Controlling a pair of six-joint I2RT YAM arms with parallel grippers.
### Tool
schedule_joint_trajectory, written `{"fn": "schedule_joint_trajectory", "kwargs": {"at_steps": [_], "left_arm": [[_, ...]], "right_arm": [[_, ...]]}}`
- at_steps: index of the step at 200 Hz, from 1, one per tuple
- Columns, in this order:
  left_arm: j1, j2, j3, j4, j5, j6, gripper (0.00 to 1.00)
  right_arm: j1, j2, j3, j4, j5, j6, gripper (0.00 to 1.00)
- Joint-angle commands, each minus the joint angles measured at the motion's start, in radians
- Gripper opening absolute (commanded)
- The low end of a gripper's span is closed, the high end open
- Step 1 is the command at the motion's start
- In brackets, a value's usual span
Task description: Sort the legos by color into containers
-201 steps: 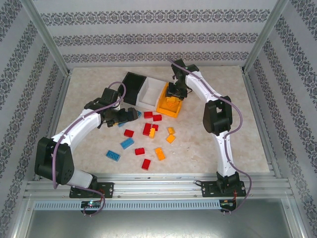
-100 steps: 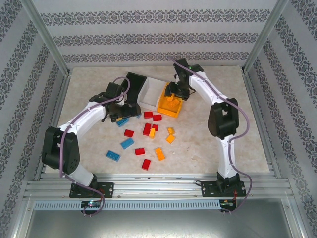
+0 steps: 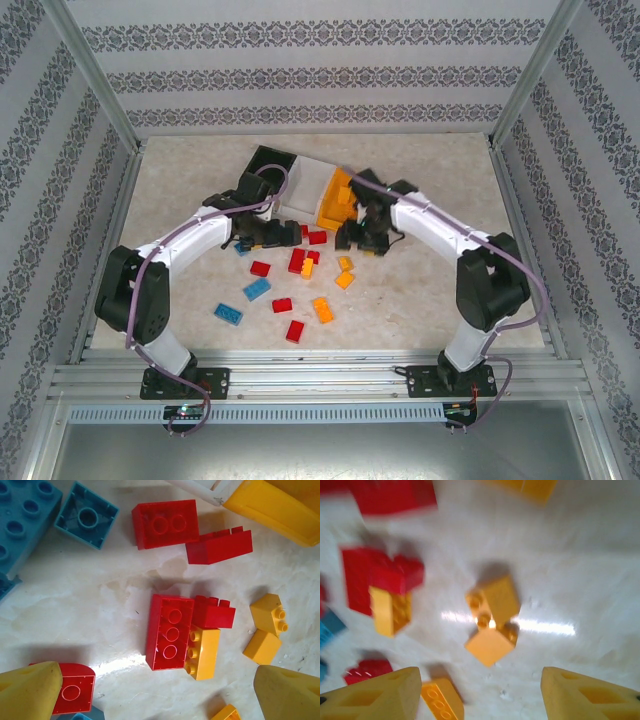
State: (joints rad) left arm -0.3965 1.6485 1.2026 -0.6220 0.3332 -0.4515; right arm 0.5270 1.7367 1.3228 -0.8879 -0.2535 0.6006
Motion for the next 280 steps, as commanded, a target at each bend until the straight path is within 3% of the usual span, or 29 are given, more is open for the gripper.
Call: {"fn": "schedule_joint_trajectory", "kwargs": {"at_steps": [1, 28, 63, 280], "left_arm": [[0.002, -0.01, -0.004, -0.013, -0.022, 0.01, 0.99], [0.002, -0.027, -0.023, -0.012, -0.032, 0.005, 0.99], [0.002, -0.063, -0.057, -0.008, -0.051, -0.013, 1.0], [0.002, -0.189, -0.156, -0.007, -0.09, -0.059, 1.0]], "right_arm": [[0.064, -0.03, -0.086, 0.058, -0.013, 0.094, 0.66], [0.119, 0.008, -0.096, 0.062, -0.002, 0.106, 0.72], [0.111, 0.06, -0.082, 0.056, 0.006, 0.101, 0.75], [0.114, 0.216, -0.008, 0.028, 0.141, 0.18, 0.67]]}}
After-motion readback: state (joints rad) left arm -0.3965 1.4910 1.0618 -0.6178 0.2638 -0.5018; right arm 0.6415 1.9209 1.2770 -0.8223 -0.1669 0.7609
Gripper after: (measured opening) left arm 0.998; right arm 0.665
